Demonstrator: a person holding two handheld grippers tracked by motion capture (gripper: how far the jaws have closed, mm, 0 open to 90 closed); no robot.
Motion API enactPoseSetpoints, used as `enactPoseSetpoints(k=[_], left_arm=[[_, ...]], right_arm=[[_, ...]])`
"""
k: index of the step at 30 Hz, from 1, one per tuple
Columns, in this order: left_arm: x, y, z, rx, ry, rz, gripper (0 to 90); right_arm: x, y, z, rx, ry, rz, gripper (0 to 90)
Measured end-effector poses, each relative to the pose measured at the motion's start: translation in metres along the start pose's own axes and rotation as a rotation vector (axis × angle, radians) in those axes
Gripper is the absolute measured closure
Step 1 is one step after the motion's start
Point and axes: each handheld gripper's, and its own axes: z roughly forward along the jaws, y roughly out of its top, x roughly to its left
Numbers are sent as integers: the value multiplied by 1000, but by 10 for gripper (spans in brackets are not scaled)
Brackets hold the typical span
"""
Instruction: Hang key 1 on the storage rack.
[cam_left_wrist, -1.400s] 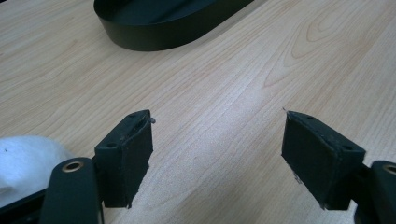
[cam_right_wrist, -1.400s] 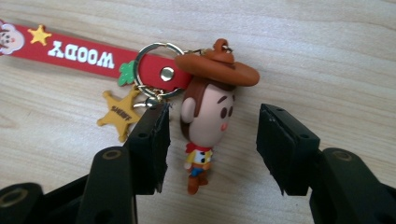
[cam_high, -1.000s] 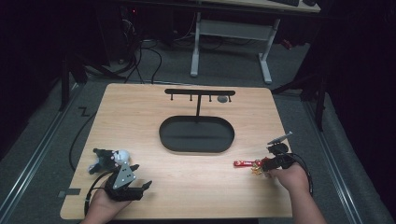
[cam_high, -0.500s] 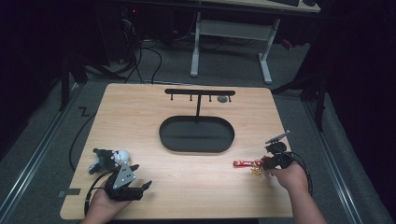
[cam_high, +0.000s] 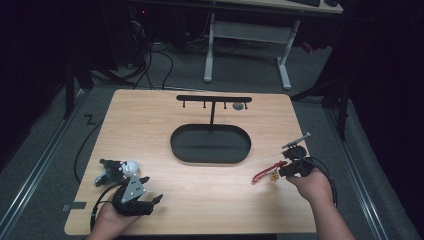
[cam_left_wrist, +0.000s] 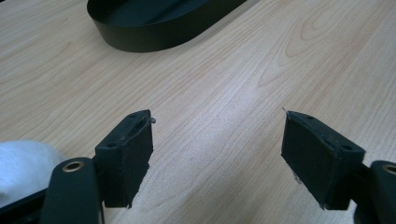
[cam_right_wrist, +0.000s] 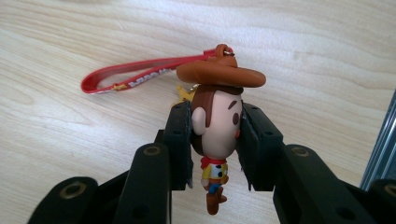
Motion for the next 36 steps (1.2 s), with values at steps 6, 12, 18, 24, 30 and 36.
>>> enactPoseSetpoints(k=[6, 12, 18, 24, 30, 36], left_arm=[[0, 0, 0, 0, -2, 3, 254], [-1, 0, -1, -1, -3, 5, 254], [-2, 1, -1, -1, -7, 11, 255], [-3, 1, -1, -1, -8, 16, 256], [-3, 1, -1, -1, -9, 19, 257], [-3, 1, -1, -3, -9, 21, 257]], right_arm=[[7, 6, -13, -18, -3, -20, 669], [14, 12, -25, -40, 1, -40, 669], [20, 18, -38, -58, 0, -52, 670], [25, 25, -50, -79, -6, -66, 670], [31, 35, -64, -96, -16, -80, 670], [40, 47, -76, -117, -26, -102, 671]])
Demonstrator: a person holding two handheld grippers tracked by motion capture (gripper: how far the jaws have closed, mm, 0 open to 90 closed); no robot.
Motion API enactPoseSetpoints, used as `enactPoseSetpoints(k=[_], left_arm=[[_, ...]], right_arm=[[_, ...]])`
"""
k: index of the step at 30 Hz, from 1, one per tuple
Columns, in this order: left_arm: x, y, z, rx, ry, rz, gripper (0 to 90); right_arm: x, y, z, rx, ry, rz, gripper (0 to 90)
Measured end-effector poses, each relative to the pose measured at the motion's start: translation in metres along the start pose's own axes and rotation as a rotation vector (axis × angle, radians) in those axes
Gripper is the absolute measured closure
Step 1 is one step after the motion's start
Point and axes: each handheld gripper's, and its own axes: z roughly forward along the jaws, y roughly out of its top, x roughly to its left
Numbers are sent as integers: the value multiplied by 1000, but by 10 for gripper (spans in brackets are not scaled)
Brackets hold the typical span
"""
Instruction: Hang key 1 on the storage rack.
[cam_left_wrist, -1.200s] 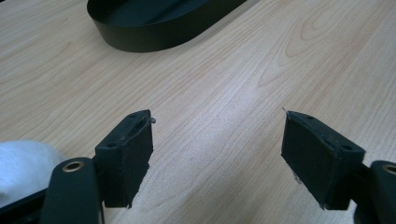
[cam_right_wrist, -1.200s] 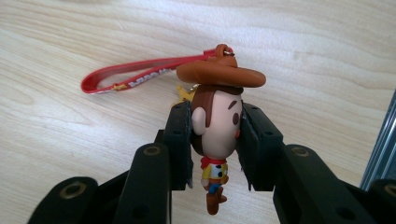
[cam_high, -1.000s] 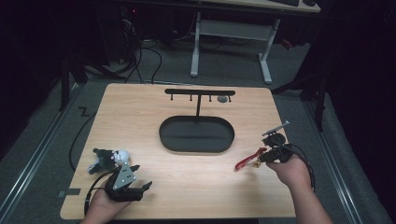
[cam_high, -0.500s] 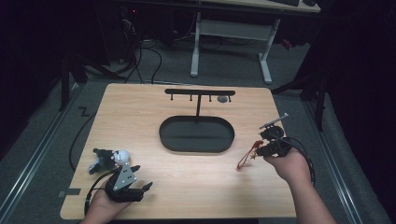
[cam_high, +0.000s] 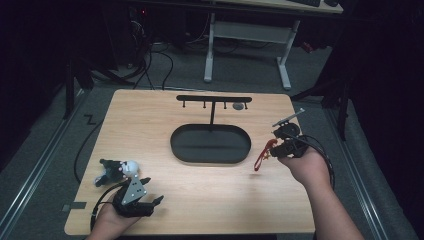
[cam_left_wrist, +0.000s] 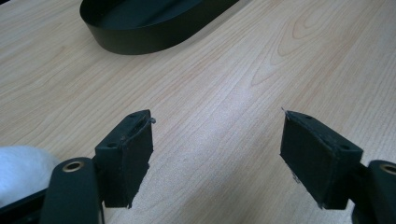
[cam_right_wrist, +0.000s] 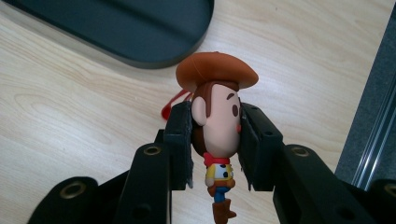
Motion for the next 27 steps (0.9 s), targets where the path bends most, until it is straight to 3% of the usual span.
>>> enactPoseSetpoints(k=[20, 27], left_arm=[[0, -1, 0, 8, -5, 8, 262], [-1, -1, 0, 9, -10, 12, 263]], right_arm=[[32, 49, -14, -40, -2, -82, 672], [36, 66, -19, -64, -4, -84, 672]])
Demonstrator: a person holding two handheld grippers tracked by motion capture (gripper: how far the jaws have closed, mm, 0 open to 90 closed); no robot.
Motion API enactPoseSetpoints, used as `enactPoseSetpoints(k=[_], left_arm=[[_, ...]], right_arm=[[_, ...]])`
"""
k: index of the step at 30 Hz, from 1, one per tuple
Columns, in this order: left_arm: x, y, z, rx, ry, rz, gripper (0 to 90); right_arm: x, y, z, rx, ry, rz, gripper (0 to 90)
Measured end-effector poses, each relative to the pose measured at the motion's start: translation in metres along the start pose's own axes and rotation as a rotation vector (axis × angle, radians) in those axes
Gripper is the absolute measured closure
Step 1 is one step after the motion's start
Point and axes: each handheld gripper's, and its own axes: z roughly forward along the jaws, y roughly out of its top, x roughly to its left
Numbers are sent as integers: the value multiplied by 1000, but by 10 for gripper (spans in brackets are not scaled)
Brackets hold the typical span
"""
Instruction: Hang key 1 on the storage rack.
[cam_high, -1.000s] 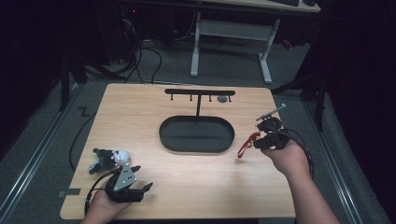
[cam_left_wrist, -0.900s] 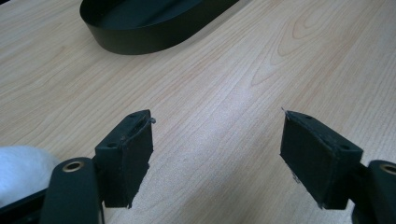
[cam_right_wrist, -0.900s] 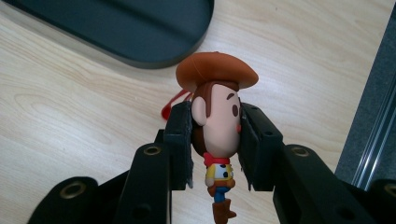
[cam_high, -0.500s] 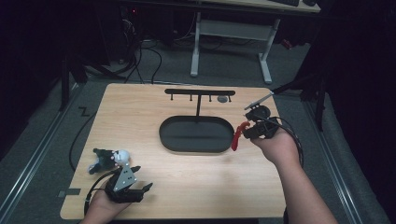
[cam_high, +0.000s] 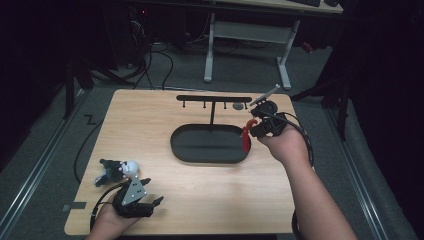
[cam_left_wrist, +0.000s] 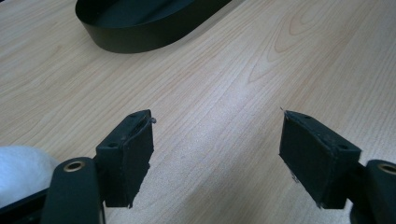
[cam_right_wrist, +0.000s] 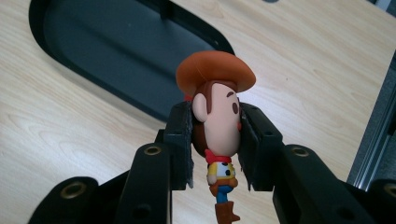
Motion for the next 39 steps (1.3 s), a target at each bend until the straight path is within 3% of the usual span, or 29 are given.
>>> enactPoseSetpoints(k=[8, 23, 39], left_arm=[[0, -1, 0, 3, -3, 4, 264], [1, -1, 1, 14, -11, 5, 264], [0, -1, 2, 25, -16, 13, 264]], right_arm=[[-4, 17, -4, -17, -10, 15, 673], [-24, 35, -10, -43, -15, 74, 673], [-42, 44, -21, -55, 57, 146, 674]])
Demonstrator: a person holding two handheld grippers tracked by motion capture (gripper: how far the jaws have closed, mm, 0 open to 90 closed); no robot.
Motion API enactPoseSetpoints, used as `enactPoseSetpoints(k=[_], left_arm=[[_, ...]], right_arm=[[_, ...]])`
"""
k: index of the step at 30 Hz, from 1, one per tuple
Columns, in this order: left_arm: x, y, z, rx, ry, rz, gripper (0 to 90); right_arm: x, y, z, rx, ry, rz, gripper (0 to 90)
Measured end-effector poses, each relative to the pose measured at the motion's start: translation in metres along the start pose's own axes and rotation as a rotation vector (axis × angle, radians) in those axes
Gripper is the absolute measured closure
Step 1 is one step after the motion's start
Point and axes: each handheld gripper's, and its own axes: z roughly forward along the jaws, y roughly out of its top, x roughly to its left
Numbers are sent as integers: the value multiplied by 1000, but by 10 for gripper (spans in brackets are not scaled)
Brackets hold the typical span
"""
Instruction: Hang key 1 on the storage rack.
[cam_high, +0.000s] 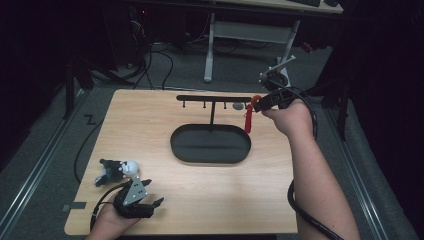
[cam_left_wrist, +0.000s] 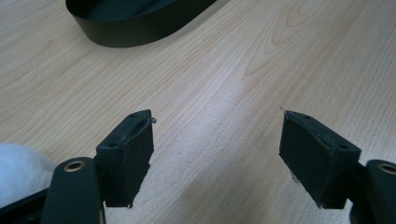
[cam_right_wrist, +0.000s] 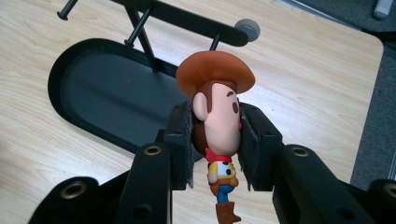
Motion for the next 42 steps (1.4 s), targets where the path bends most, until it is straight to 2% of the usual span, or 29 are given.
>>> enactPoseSetpoints(k=[12, 25, 33, 42], left_arm=[[0, 0, 0, -2, 2, -1, 264], [1, -1, -1, -4, 4, -1, 264], [1, -1, -2, 1, 1, -2, 264], [1, -1, -1, 2, 2, 1, 264]], right_arm=[[0, 9, -7, -25, 3, 4, 674], [0, 19, -10, -48, -19, 13, 673], [-8, 15, 1, -44, -25, 38, 673], [-21, 1, 22, -16, -14, 73, 673]])
